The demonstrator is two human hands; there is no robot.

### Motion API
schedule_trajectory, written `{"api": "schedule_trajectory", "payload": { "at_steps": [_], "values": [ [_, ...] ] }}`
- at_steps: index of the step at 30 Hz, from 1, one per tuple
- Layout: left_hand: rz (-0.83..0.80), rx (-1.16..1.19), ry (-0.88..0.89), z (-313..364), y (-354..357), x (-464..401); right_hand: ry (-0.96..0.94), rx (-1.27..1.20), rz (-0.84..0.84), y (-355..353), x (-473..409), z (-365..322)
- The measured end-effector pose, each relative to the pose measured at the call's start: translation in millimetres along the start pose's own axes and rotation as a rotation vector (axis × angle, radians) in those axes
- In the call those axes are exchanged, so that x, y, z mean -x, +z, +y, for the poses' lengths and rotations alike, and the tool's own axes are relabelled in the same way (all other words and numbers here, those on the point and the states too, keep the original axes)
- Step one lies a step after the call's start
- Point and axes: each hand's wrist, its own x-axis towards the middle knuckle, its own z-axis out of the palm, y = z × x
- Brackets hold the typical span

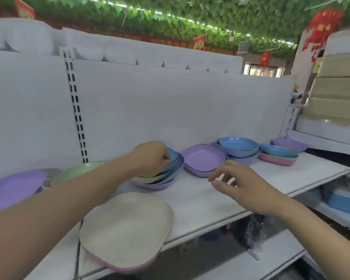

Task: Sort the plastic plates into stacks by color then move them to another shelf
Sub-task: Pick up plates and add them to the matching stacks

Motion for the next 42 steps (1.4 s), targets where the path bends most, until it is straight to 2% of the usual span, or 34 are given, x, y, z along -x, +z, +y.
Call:
{"api": "schedule_trajectory", "payload": {
  "at_steps": [3,7,11,14,17,19,21,25,28,31,36,42],
  "values": [
    [0.123,-0.025,-0.050,8,-15,-1,-0.036,0.010,0.006,-7,-26,34],
    [0.305,-0.124,-0.082,26,-32,-13,-0.027,0.124,0.100,-29,-62,88],
    [0.503,-0.099,-0.014,62,-38,-35,-0.037,0.320,0.226,-57,-97,134],
    [0.553,-0.194,0.078,91,-34,-51,-0.039,0.511,0.122,-77,-118,159],
    [0.448,-0.251,0.012,111,-21,-61,-0.067,0.728,-0.086,-87,-127,171],
    [0.383,-0.189,-0.042,116,-12,-64,-0.112,0.756,-0.157,-91,-130,173],
    [0.315,-0.026,-0.099,120,-4,-66,-0.177,0.783,-0.195,-96,-135,173],
    [0.194,0.473,-0.262,130,2,-67,-0.323,0.916,-0.194,-103,-141,168],
    [0.173,0.741,-0.371,141,5,-64,-0.348,0.901,-0.133,-108,-139,168],
    [0.174,0.908,-0.486,154,11,-64,-0.377,0.759,-0.066,-119,-135,174],
    [0.176,0.979,-0.587,163,22,-69,-0.355,0.619,-0.014,-135,-127,184],
    [0.158,1.045,-0.606,157,22,-67,-0.395,0.571,0.248,-139,-119,202]
  ]
}}
